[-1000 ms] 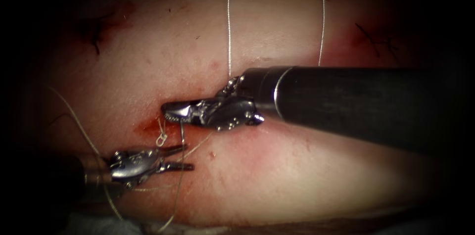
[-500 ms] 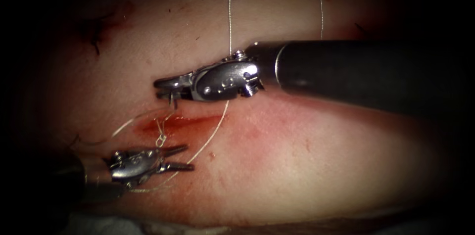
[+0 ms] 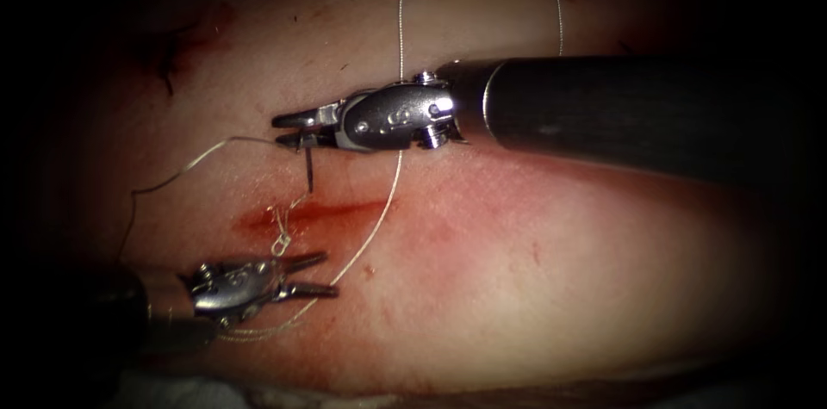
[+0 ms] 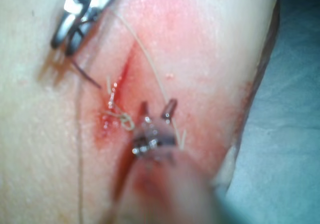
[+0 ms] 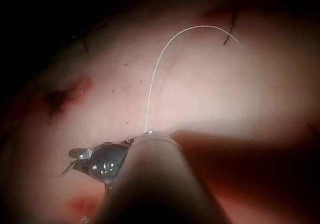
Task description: Wound Closure
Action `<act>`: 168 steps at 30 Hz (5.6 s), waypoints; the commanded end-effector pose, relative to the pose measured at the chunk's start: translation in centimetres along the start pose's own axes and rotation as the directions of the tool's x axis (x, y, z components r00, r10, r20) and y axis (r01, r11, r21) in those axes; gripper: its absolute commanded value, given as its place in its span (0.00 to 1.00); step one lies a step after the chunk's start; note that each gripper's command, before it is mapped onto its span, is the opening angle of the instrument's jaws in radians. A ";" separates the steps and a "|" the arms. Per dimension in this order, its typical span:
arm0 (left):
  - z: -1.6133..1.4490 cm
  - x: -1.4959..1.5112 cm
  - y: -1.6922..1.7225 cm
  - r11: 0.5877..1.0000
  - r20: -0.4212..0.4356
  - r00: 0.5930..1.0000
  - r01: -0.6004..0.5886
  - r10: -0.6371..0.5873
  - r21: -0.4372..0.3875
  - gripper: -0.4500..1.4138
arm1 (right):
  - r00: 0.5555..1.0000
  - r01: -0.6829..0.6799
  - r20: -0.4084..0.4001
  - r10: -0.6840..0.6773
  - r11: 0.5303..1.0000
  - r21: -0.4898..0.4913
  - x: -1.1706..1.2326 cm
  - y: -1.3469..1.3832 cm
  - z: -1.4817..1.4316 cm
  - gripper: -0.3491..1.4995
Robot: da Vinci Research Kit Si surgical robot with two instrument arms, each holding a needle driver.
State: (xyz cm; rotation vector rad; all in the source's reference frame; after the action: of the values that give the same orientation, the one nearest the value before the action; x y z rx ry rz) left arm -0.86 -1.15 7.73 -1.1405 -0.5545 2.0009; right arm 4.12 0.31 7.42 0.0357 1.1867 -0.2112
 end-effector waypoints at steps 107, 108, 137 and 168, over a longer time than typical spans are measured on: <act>-0.52 -0.17 0.22 0.620 0.091 0.706 -0.670 0.702 0.409 0.50 | 0.501 -0.806 0.167 0.849 0.387 0.447 -0.21 -1.40 -1.06 0.91; -0.52 -0.17 0.22 0.612 0.098 0.699 -0.677 0.708 0.410 0.50 | 0.502 -0.806 0.168 0.848 0.389 0.447 -0.22 -1.42 -1.06 0.91; -0.06 -0.18 0.20 0.302 0.224 0.410 -0.867 0.884 0.396 0.68 | 0.511 -0.791 0.145 0.847 0.397 0.466 -0.27 -1.69 -1.09 0.90; -0.12 -0.14 0.71 0.351 0.159 0.422 -0.871 0.893 0.343 0.00 | 0.493 -0.800 0.124 0.861 0.393 0.453 -0.22 -1.61 -1.22 0.89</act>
State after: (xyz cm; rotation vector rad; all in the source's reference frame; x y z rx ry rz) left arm -0.95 -1.71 7.05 -1.3835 0.6896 2.7827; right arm 2.56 -1.00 7.21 1.0899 1.0858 0.4485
